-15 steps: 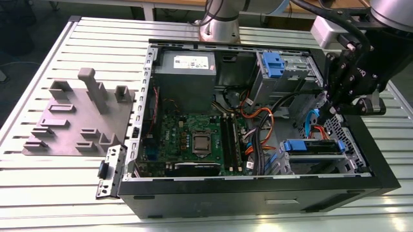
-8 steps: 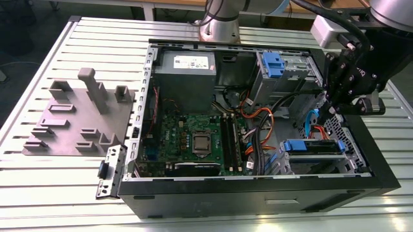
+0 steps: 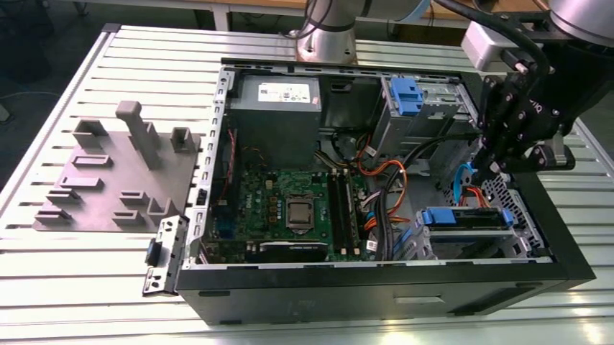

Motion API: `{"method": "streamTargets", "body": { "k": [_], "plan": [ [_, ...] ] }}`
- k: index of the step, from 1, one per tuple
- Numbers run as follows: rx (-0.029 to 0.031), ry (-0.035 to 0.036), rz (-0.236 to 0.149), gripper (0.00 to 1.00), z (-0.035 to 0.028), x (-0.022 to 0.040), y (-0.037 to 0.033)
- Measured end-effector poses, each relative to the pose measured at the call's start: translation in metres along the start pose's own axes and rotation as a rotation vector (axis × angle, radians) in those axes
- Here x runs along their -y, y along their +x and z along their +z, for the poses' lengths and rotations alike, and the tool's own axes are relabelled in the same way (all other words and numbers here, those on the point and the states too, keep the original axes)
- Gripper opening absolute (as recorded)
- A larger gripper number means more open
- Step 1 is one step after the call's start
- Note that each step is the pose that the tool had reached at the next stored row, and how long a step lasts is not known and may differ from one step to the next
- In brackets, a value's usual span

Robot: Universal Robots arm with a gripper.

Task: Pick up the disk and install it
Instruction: 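Insert the second disk wire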

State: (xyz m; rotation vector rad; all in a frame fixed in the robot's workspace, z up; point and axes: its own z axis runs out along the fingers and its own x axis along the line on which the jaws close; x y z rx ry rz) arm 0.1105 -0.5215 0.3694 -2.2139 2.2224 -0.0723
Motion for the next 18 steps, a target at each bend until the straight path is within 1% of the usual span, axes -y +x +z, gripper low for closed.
{"method": "streamTargets", "body": {
  "k": [1, 3, 4, 8, 10, 15, 16, 18],
  "plan": [
    [0.0001, -0.0038, 0.0, 0.24, 0.0004, 0.0001, -0.0008],
    [0.0, -0.0088, 0.0, 0.25, 0.0013, 0.0004, -0.0021],
    [0.0, -0.0107, 0.0, 0.31, 0.0019, 0.0009, -0.0028],
    [0.0, -0.019, 0.0, 0.31, 0.0059, 0.0016, -0.0039],
    [-0.0004, -0.0199, 0.0, 0.31, 0.0087, 0.0015, -0.004],
    [-0.0036, -0.0226, -0.001, 0.31, 0.0162, 0.0018, -0.0042],
    [-0.0049, -0.0227, -0.001, 0.31, 0.017, 0.0018, -0.0043],
    [-0.0112, -0.0229, -0.001, 0.3, 0.0177, 0.0018, -0.0043]
  ]
}}
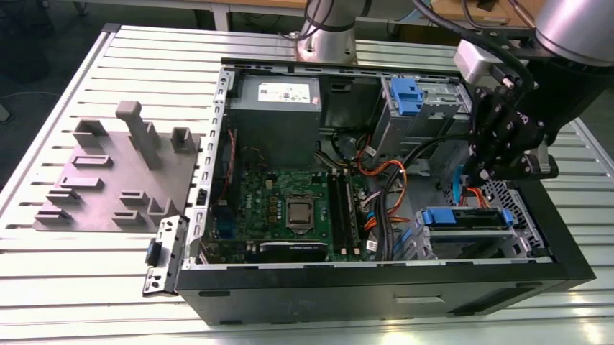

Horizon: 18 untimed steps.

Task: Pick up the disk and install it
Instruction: 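Insert the second disk wire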

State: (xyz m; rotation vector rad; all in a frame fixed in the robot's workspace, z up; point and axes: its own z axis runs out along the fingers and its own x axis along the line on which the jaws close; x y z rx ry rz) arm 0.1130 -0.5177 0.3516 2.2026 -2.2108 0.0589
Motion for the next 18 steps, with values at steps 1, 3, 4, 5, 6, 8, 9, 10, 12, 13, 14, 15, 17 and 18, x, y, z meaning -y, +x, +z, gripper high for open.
{"method": "streamTargets", "body": {
  "k": [1, 3, 4, 5, 6, 8, 9, 10, 12, 13, 14, 15, 17, 18],
  "plan": [
    [-0.0049, 0.0, 0.0, 0.24, 0.0002, 0.0, 0.0],
    [-0.0118, 0.0001, 0.0, 0.17, 0.0007, 0.0001, 0.0],
    [-0.0137, 0.0001, 0.0, 0.16, 0.0008, 0.0001, 0.0],
    [-0.0145, 0.0001, 0.0, 0.16, 0.0007, 0.0001, 0.0],
    [-0.0146, 0.0001, 0.0, 0.16, 0.0007, 0.0001, 0.0],
    [-0.0146, 0.0001, 0.0, 0.16, 0.0007, 0.0001, 0.0006],
    [-0.0137, 0.0001, 0.0, 0.16, 0.0008, 0.0, 0.0016],
    [-0.012, 0.0001, 0.0, 0.16, 0.0009, -0.0002, 0.0027],
    [-0.0107, 0.0008, -0.001, 0.16, 0.0011, -0.0008, 0.0056],
    [-0.0103, 0.0019, -0.002, 0.16, 0.0014, -0.001, 0.0071],
    [-0.0096, 0.0029, -0.003, 0.16, 0.0016, -0.0013, 0.0086],
    [-0.0083, 0.0042, -0.004, 0.16, 0.002, -0.0015, 0.0103],
    [-0.0036, 0.0058, -0.006, 0.16, 0.0026, -0.002, 0.0129],
    [0.0018, 0.0061, -0.006, 0.16, 0.0029, -0.0025, 0.0138]
  ]
}}
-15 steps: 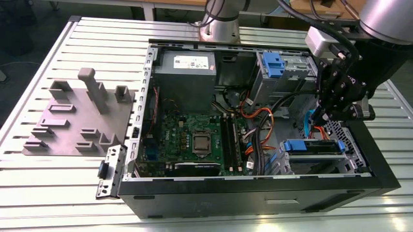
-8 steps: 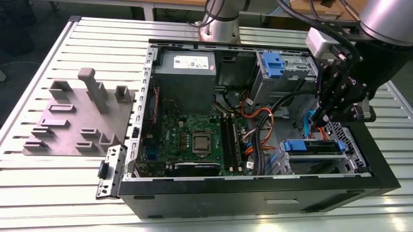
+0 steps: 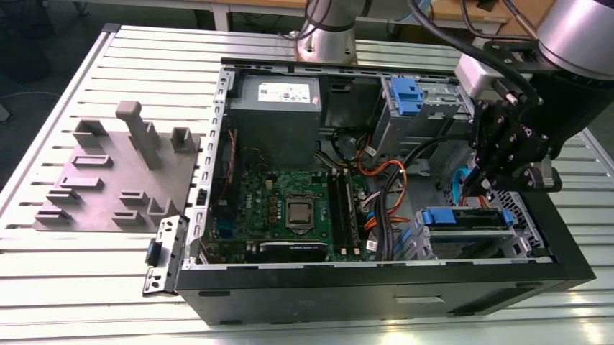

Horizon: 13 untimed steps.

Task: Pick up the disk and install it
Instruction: 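Insert the second disk wire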

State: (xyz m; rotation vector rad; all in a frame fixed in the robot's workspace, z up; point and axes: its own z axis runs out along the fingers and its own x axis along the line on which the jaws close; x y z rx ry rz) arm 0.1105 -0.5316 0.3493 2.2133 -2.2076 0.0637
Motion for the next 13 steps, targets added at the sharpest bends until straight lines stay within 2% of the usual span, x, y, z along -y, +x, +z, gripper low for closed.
{"method": "streamTargets", "body": {
  "k": [2, 6, 13],
  "plan": [
    [0.0073, 0.0008, -0.001, 0.16, 0.0008, -0.0019, 0.0012],
    [0.0157, 0.0021, -0.004, 0.16, 0.0029, -0.0041, 0.0069],
    [0.0205, 0.0052, -0.014, 0.16, 0.0079, -0.0056, 0.0177]
  ]
}}
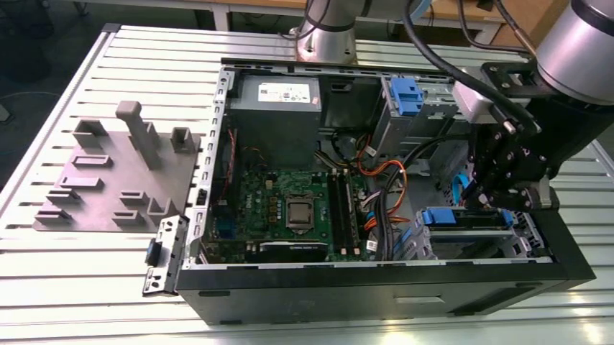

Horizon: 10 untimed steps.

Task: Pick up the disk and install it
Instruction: 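Insert the second disk wire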

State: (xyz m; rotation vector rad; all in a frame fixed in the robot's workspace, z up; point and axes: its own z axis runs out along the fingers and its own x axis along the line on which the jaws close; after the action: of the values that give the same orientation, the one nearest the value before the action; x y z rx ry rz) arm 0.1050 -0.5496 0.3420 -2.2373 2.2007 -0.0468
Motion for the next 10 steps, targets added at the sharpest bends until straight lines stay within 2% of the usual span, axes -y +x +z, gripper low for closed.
{"method": "streamTargets", "body": {
  "k": [5, 10],
  "plan": [
    [0.0059, 0.0038, -0.007, 0.16, 0.0025, -0.0001, 0.0028],
    [0.0066, 0.0045, -0.009, 0.16, 0.0039, -0.0002, 0.0033]
  ]
}}
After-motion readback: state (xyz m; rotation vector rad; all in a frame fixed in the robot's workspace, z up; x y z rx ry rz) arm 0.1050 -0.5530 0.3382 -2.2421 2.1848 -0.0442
